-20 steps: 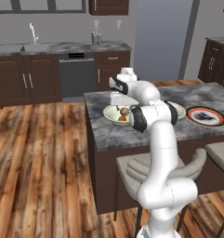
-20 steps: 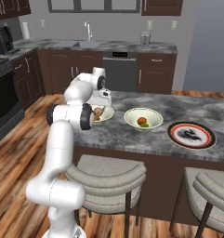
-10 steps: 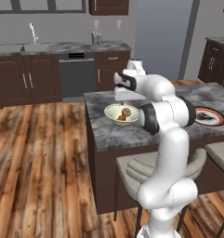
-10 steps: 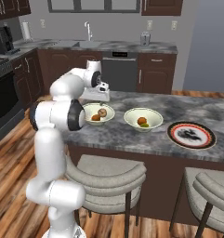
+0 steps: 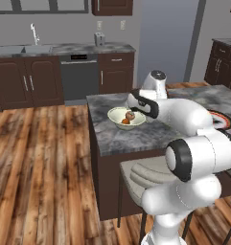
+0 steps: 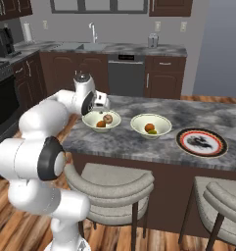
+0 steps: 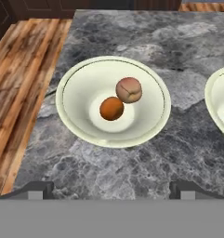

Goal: Take the fruits from the plate on the dining counter and place two fruits in each bowl.

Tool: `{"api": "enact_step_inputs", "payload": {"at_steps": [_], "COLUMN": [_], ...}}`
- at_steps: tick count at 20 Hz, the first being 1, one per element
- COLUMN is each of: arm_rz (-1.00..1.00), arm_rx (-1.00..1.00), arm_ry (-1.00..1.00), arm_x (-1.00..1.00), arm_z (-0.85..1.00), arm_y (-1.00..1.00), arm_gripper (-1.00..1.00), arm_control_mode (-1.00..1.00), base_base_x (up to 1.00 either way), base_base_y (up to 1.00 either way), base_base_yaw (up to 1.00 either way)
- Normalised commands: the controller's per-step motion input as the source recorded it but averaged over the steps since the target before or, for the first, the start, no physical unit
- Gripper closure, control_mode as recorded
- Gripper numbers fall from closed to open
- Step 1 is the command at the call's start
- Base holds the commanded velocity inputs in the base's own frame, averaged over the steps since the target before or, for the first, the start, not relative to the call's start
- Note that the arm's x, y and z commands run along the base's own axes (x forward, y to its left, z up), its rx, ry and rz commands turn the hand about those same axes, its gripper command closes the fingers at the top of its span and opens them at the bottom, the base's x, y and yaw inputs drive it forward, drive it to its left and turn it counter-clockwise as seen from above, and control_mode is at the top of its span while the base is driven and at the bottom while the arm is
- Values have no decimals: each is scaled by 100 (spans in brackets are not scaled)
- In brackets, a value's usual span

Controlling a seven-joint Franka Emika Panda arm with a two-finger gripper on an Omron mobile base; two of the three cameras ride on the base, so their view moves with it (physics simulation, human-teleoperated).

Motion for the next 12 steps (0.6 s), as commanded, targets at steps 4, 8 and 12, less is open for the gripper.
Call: {"api": "enact_step_inputs", "payload": {"at_steps": [4, 8, 12], "arm_rz": [0, 0, -2], "arm_rx": [0, 1, 0], "arm_ry": [-17, -1, 1], "arm_x": [-100, -100, -100], "arm_z": [60, 24, 51], "arm_y": [-2, -27, -16], "arm_gripper": [-100, -100, -100], "arm_control_mode": [-100, -100, -100], "base_base_x": [0, 0, 0], "base_base_y": [0, 0, 0], "base_base_yaw": [0, 0, 0]}}
